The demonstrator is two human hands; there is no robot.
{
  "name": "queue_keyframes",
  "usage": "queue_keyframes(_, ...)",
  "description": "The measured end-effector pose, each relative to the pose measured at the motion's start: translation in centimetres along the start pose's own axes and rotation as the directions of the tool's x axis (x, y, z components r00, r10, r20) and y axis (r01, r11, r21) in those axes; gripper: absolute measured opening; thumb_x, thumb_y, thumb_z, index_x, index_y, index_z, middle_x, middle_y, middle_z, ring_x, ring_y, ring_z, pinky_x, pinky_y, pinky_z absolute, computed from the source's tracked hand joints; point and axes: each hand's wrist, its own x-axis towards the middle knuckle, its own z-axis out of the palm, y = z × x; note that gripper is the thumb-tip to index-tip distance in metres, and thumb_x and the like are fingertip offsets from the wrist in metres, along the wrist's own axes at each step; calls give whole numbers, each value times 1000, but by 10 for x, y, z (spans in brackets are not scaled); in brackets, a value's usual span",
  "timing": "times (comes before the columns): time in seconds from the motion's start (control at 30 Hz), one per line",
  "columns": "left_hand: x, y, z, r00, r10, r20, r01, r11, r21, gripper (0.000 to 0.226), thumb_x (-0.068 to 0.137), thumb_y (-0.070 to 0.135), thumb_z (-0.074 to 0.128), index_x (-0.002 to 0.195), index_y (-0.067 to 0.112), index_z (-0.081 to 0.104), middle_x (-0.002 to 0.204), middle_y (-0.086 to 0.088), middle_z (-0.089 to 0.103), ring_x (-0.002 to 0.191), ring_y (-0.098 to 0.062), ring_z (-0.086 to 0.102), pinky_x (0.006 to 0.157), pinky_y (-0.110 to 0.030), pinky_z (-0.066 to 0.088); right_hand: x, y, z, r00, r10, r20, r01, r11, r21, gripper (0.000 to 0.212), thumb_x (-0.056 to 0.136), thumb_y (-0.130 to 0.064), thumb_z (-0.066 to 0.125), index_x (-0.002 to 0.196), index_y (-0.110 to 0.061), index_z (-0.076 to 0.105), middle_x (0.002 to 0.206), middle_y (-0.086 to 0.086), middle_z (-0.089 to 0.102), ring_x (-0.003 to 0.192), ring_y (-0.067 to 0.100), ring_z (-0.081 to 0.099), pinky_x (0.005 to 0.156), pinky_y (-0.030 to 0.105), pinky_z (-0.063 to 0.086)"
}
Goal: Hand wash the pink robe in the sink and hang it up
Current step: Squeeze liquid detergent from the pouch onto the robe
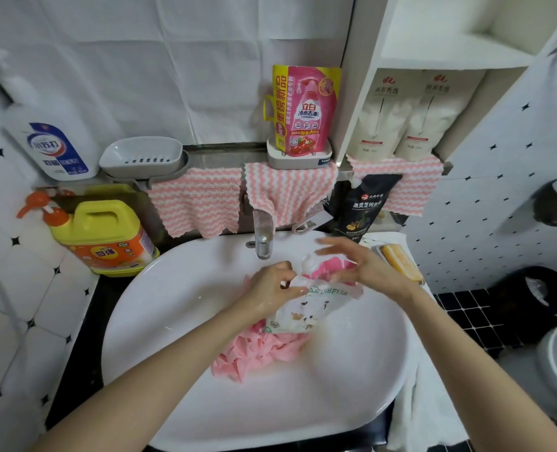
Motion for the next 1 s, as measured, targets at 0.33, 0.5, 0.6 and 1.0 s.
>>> queue_keyframes(0.33,-2,38,-40,989,109,-103,-130,967,-219,29,81,15,72,64,-4,59,73,-7,43,69,-20,46,67,-32,36,-32,113,88,917,279,286,-382,823,421,90,63,-32,78,139,-38,31,141,-7,49,124,17,53,106,44,41)
queue_keyframes(0.5,-2,48,-54,984,52,-173,-118,910,-397,22,79,16,73,87,-5,70,93,-20,59,86,-28,63,80,-42,49,-17,87,105,987,77,141,-161,503,849,68,77,-26,76,138,-13,48,140,13,50,131,30,46,101,45,43)
queue_keyframes(0.6,-3,47,-63,981,-34,-193,-68,866,-496,22,83,10,69,85,-12,67,75,5,60,62,-6,57,58,-18,42,-10,78,94,995,72,68,-96,506,857,73,67,-22,85,132,-6,53,133,22,53,125,37,49,108,54,35)
queue_keyframes(1.0,-20,-4,-97,980,-125,154,191,812,-552,42,78,8,55,120,9,54,113,-3,62,100,-12,61,84,-22,46,-14,58,39,966,114,-230,46,803,594,94,41,-44,93,118,-2,58,110,13,70,100,27,67,86,33,54)
